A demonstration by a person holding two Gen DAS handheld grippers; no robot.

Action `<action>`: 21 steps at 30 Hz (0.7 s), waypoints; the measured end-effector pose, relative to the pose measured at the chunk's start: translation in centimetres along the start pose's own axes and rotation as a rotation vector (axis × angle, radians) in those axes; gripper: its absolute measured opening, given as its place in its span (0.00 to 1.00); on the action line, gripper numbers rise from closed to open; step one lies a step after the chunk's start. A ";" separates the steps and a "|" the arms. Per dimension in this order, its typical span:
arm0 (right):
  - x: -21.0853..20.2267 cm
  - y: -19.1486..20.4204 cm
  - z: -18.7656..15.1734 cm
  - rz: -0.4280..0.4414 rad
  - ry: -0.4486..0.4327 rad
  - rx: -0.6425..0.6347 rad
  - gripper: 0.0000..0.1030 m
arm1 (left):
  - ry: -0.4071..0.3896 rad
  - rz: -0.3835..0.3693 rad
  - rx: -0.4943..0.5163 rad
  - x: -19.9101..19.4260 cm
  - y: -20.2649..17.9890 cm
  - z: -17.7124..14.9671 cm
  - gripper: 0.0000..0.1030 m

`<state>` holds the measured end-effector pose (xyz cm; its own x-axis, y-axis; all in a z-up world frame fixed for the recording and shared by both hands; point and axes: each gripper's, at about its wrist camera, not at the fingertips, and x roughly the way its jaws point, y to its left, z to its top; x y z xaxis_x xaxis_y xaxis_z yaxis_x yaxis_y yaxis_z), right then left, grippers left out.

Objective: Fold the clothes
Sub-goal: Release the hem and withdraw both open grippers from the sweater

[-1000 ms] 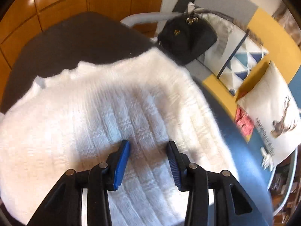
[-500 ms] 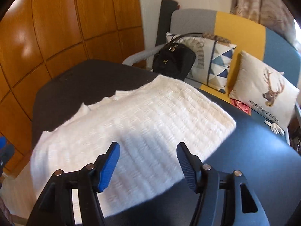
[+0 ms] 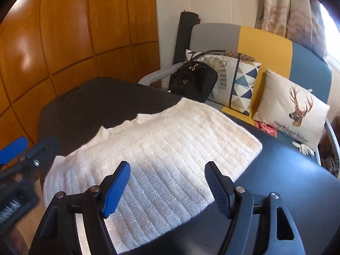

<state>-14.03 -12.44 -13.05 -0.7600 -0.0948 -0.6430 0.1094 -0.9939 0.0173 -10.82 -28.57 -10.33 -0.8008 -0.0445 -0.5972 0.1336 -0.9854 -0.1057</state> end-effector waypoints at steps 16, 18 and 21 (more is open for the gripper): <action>0.2 0.6 -0.2 -0.009 0.026 -0.075 0.72 | 0.002 0.109 -0.058 0.5 2.1 1.4 1.00; 0.2 0.5 -0.3 -0.009 0.032 -0.078 0.72 | 0.005 0.111 -0.042 0.5 1.9 1.3 1.00; 0.3 0.5 -0.4 -0.008 0.038 -0.083 0.72 | 0.000 0.118 -0.019 0.4 1.5 1.0 1.00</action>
<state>-13.98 -12.91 -13.52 -0.7362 -0.0826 -0.6717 0.1570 -0.9863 -0.0508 -11.50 -30.26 -9.88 -0.7785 -0.1603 -0.6068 0.2384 -0.9699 -0.0497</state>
